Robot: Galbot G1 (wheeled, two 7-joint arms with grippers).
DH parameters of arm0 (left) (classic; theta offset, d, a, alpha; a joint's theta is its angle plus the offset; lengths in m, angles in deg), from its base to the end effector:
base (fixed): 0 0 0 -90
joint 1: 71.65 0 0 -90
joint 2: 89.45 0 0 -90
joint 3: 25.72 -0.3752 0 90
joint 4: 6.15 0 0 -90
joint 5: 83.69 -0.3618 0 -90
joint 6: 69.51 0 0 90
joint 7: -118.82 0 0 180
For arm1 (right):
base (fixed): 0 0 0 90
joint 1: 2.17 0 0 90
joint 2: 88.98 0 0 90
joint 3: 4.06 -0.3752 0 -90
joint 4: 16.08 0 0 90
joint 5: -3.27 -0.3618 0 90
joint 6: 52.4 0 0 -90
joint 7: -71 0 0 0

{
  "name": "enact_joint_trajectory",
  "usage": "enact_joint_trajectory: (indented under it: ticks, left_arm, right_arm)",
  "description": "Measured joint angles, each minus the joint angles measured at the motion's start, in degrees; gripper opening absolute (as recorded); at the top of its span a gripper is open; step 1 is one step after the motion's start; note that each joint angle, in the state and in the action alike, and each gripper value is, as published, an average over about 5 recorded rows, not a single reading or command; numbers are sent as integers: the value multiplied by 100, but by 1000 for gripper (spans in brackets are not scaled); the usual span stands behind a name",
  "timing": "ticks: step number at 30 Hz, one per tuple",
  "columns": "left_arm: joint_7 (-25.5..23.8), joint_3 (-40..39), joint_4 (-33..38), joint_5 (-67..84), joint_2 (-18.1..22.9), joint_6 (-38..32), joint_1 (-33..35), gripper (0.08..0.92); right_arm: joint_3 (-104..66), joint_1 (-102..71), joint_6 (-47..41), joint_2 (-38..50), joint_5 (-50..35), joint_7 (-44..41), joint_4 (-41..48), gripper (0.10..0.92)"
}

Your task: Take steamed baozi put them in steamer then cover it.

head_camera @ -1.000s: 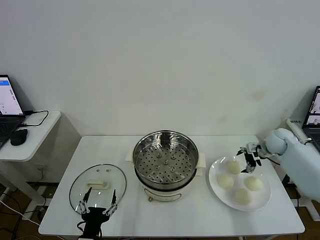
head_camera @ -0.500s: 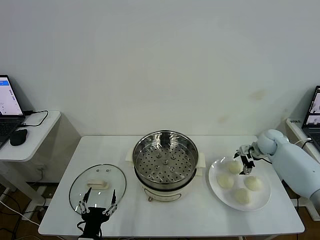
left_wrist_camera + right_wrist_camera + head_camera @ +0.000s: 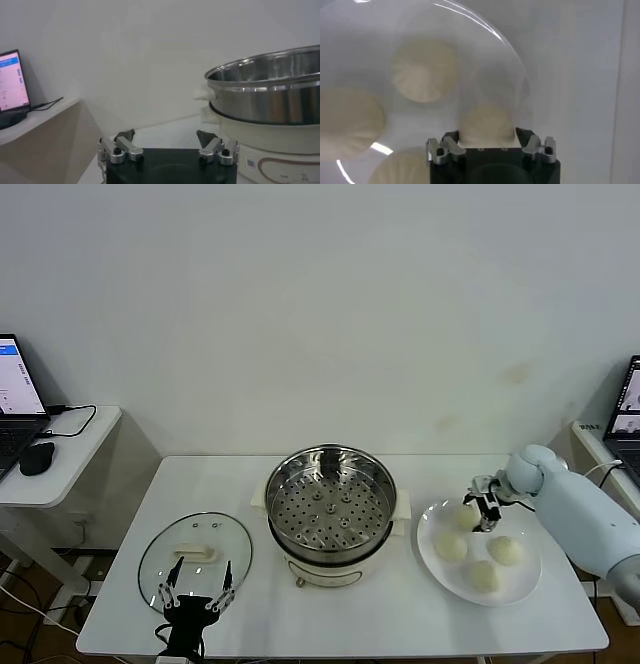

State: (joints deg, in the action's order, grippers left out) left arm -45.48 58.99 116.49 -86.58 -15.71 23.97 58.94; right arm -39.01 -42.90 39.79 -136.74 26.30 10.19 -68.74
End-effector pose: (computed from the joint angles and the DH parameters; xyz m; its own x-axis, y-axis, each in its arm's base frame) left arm 0.1128 0.0235 -0.3346 -0.9850 -0.0528 0.1644 -0.0094 0.9670 0.2546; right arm 0.5612 -0.2252 -0.2658 -0.2644 -0.0875 0.9604 -0.9591 -0.0803 -0.2714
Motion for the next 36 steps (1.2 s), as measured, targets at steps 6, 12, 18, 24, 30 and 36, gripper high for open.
enact_joint_trajectory:
  ticks: [6,12,18,24,30,36]
  left_arm:
    - [0,0,18,15,-11,0,8,823]
    - [-3,1,75,31,-47,4,36,823]
    - [-3,-15,128,111,-96,10,70,823]
    - [4,-25,172,230,-149,-8,119,823]
    - [0,-13,191,363,-173,-40,159,823]
    - [-10,2,198,517,-188,-44,130,823]
  right_arm:
    - [44,13,-38,69,-62,-4,-89,629]
    - [205,167,-141,372,-334,-87,-443,628]
    - [540,566,-253,882,-820,-159,-1042,631]
    - [1140,1403,-291,1218,-1403,-187,-1547,640]
    - [1909,2491,-290,1143,-2002,-131,-1795,643]
    - [2716,3432,-217,716,-2530,-9,-2011,637]
